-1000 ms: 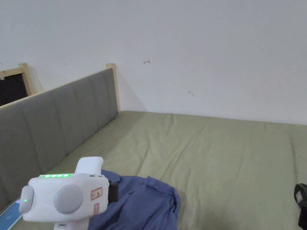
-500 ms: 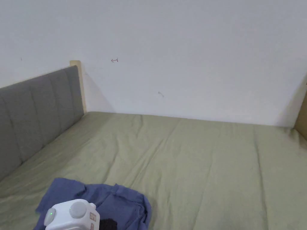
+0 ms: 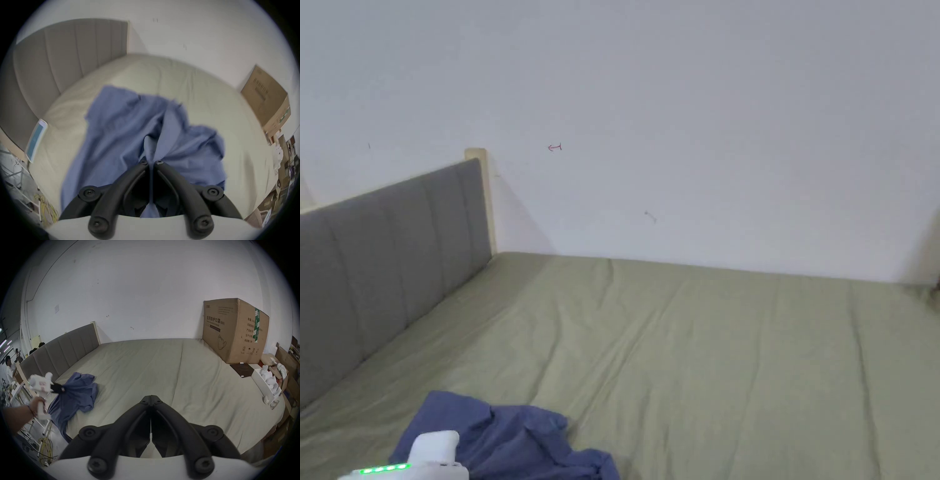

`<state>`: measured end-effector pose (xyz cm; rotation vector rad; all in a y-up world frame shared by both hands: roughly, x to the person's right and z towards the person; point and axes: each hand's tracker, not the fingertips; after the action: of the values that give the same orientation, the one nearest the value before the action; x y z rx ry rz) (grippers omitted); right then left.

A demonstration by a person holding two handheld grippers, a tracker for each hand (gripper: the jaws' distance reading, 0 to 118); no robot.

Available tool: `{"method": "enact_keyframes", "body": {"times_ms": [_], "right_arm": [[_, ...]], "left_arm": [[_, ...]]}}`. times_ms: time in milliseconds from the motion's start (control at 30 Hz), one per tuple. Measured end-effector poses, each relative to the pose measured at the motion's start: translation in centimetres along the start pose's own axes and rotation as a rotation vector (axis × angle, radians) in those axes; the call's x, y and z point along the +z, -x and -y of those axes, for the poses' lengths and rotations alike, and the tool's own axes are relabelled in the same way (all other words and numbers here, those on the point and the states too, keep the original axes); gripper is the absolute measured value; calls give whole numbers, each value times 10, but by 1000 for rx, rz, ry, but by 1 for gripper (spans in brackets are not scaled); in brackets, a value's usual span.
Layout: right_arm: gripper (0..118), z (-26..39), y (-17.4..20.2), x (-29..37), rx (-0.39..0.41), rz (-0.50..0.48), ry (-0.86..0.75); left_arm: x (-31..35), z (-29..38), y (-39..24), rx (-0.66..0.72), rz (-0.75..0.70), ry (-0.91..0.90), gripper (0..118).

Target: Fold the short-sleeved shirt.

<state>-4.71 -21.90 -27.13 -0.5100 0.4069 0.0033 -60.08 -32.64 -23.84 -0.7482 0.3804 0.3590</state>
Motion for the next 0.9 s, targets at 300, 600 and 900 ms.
{"method": "enact_keyframes", "body": {"times_ms": [300,600,900], "right_arm": [[0,3,-19,-1,-94,-18,-40],[0,3,-57,29,-174,34,-131],[0,29,-103,39,-210,148,-145]], "left_arm": [[174,-80,-99,-357,135,-390,0],[249,-107,-244,-356,601,-456,0],[88,-39,-343,-296,606,214,0]]}}
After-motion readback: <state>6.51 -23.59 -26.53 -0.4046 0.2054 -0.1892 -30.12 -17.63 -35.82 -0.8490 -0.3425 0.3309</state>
